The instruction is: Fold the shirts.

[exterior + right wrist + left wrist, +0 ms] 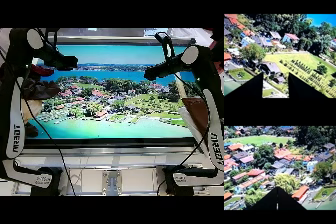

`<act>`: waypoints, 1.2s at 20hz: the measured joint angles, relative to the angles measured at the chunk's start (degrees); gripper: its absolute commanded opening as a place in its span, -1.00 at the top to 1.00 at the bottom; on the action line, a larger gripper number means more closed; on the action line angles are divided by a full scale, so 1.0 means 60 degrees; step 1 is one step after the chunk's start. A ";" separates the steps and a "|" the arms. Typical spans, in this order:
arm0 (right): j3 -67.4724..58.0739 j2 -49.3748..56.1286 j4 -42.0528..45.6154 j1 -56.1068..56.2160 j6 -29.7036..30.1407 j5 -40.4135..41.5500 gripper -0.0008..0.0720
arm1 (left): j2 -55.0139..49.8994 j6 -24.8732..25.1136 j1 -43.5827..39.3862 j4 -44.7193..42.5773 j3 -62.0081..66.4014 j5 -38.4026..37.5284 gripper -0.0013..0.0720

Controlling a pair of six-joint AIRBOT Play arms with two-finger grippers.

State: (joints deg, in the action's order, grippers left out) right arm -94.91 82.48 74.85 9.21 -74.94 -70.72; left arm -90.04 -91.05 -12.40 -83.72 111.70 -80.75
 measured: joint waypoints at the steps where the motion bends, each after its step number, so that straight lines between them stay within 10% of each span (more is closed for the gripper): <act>1: 0.0000 0.0000 0.0000 0.0000 -0.0004 0.0000 -0.05 | 0.0000 0.0000 0.0000 0.0000 0.0000 -0.0022 0.94; 8: 0.0000 0.0004 0.0004 0.0000 0.0000 -0.0004 -0.05 | -0.0004 0.0761 0.0015 -0.0608 0.0000 0.0175 0.83; 10: 0.0000 0.0000 0.0004 0.0000 -0.0004 0.0000 -0.05 | -0.0047 0.0962 0.0098 -0.1453 0.0000 0.0525 -0.19; 12: 0.0000 0.0000 0.0004 0.0000 -0.0004 0.0000 -0.05 | -0.0153 0.0878 0.0335 -0.2397 0.0000 0.0984 -0.61; 24: 0.0000 0.0000 -0.0058 0.0000 -0.0007 0.0889 -0.05 | -0.1249 -0.0871 0.4685 -0.4022 0.0000 0.0313 -0.61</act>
State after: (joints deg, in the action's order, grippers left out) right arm -94.91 82.48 74.50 9.21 -74.98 -65.39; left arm -97.54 -96.27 15.70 -107.85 111.70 -78.87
